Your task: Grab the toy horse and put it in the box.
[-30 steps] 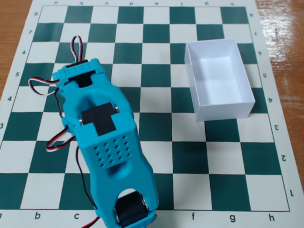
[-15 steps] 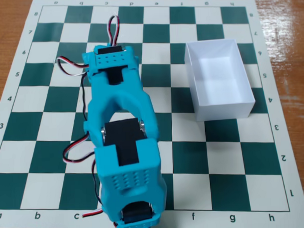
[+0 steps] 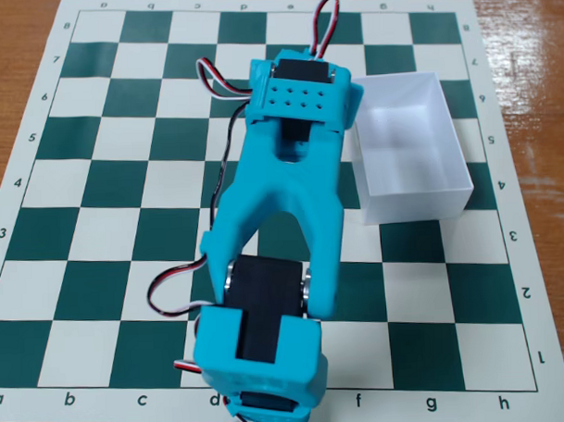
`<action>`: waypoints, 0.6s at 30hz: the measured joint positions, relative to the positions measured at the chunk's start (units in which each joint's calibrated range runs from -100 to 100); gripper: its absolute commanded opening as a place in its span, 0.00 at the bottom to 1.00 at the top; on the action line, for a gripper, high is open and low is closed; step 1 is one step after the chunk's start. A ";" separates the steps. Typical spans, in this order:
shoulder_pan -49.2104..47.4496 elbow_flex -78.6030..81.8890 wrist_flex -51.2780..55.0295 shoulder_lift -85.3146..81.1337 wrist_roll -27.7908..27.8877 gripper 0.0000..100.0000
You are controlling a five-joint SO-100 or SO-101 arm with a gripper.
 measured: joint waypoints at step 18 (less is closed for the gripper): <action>15.61 -6.89 2.45 8.85 1.61 0.00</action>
